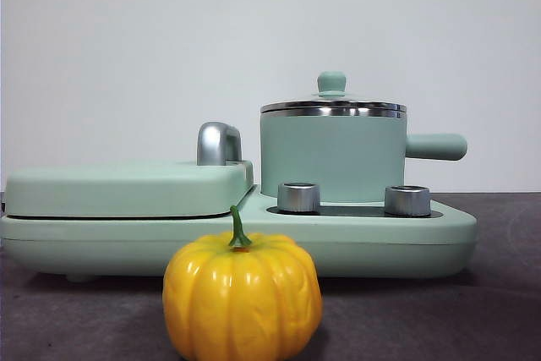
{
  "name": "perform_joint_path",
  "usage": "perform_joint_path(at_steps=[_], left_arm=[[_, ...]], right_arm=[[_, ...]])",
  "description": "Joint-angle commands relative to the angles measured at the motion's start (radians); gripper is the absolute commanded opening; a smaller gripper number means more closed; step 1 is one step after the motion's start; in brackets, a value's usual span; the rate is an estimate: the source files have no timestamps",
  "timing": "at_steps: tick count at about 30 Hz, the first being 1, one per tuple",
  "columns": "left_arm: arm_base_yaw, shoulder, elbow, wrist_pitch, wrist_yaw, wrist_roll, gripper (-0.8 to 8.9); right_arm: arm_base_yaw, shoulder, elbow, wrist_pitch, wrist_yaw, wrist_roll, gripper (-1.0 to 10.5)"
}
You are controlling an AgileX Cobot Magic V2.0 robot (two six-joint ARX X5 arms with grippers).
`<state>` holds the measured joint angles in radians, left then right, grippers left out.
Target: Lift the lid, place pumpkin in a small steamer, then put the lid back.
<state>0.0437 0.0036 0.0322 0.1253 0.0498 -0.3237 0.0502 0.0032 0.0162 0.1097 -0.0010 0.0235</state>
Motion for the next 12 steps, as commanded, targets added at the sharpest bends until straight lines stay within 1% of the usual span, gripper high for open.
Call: perform_joint_path(at_steps=[1,4,6,9,12], left_arm=[[0.002,0.000,-0.018,0.035,0.005,-0.225,0.07],[0.002,0.000,-0.018,0.030,0.021,-0.328,0.07],[0.002,0.000,-0.016,0.039,0.072,-0.340,0.07],[0.002,0.000,0.003,0.066,0.119,-0.343,0.07],[0.002,0.000,0.030,0.103,0.120,-0.344,0.07]], right_arm=[[0.000,0.000,-0.002,0.016,0.005,0.232,0.1],[0.000,0.000,-0.002,0.018,-0.022,0.364,0.1],[0.001,0.000,0.007,0.026,-0.075,0.407,0.1],[0.001,0.000,0.045,0.025,-0.103,0.407,0.1],[0.001,0.000,0.106,0.024,-0.110,0.407,0.1]])
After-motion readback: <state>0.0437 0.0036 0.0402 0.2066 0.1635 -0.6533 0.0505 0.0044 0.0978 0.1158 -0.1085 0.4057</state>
